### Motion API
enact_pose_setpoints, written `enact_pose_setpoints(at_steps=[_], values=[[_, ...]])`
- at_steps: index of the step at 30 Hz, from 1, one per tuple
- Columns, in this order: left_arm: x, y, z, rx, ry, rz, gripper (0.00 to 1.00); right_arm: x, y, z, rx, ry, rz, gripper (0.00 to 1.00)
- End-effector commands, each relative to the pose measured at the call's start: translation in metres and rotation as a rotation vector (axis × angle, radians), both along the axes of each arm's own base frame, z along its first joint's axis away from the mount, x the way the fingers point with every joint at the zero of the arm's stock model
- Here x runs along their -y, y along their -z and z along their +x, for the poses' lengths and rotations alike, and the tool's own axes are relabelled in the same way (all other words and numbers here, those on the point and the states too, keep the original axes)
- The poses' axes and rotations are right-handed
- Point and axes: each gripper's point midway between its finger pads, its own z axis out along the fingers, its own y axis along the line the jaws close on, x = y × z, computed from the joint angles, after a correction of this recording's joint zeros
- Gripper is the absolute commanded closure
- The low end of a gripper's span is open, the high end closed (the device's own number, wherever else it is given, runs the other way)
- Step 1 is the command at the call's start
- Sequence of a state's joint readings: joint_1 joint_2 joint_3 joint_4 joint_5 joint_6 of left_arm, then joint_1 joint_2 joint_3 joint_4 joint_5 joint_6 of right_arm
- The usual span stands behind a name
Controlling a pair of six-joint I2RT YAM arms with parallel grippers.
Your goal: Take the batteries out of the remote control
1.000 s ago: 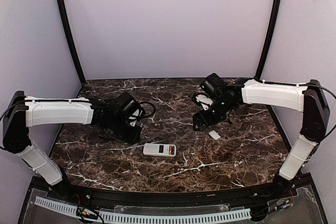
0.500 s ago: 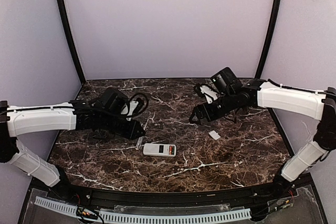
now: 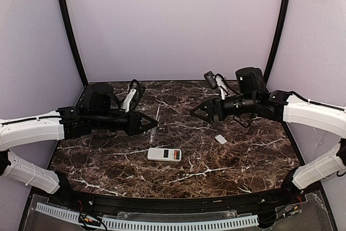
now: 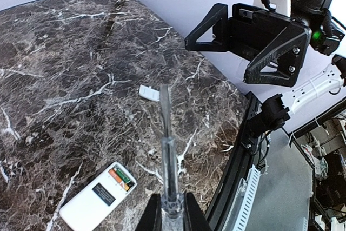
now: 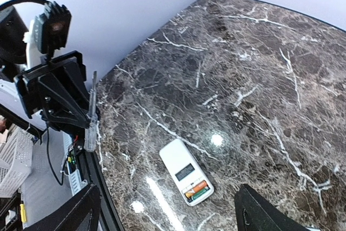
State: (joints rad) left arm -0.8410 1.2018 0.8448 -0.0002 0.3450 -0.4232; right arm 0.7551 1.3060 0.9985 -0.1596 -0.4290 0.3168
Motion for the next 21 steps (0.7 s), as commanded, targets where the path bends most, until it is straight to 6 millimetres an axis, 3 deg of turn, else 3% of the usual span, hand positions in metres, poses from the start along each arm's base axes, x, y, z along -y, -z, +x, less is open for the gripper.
enact_pose_setpoints(at_steps=[1,10,21], values=[[0.008,-0.028,-0.012,0.052,0.078,-0.128,0.99,-0.015,-0.035,-0.019,0.070,-0.111,0.163,0.15],[0.016,-0.053,-0.022,0.080,0.139,-0.282,1.00,-0.025,-0.054,-0.041,0.118,-0.191,0.289,0.15],[0.028,-0.097,-0.003,0.088,0.100,-0.513,1.00,-0.055,-0.078,-0.065,0.162,-0.294,0.470,0.17]])
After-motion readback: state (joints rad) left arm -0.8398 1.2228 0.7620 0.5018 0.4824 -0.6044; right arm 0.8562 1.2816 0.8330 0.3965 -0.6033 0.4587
